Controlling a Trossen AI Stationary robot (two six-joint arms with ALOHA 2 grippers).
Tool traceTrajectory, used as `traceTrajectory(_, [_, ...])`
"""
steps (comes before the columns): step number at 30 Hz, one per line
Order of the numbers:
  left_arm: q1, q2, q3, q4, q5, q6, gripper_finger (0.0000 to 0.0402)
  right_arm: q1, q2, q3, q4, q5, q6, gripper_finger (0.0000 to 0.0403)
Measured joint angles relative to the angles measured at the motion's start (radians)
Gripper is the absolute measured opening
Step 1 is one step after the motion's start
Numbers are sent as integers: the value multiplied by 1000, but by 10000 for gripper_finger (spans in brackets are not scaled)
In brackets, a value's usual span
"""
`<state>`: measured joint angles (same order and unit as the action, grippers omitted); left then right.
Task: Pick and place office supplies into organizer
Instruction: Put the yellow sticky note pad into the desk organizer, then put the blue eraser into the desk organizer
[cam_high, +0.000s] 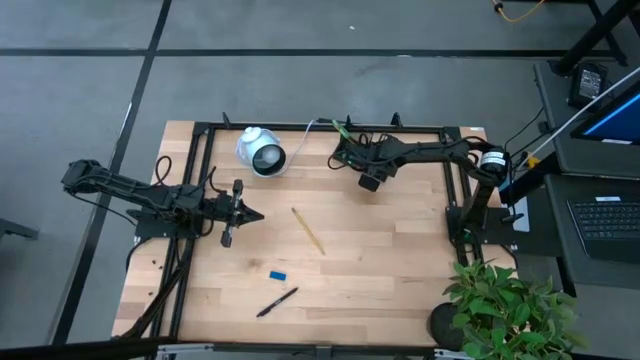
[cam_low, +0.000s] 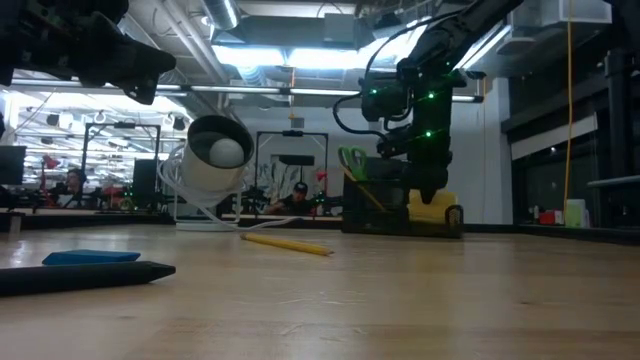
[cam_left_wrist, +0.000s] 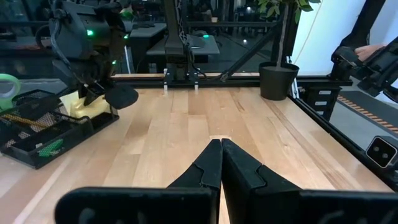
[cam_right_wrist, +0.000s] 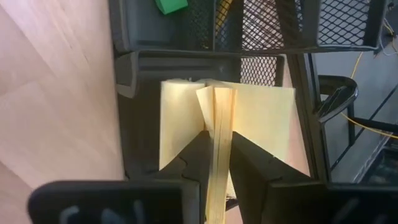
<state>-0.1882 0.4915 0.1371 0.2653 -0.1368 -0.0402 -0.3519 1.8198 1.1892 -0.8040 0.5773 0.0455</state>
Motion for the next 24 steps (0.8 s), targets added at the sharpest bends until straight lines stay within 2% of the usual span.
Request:
traceTrajectory(11, [0, 0, 0, 0, 0, -26, 2, 5, 0, 35, -85, -29, 25, 76])
traceTrajectory(18, [0, 0, 0, 0, 0, -27, 2, 6, 0, 106, -113, -216, 55, 77])
traceTrajectory(24, [0, 0, 0, 0, 0, -28, 2, 6, 0, 181, -203, -233, 84, 77])
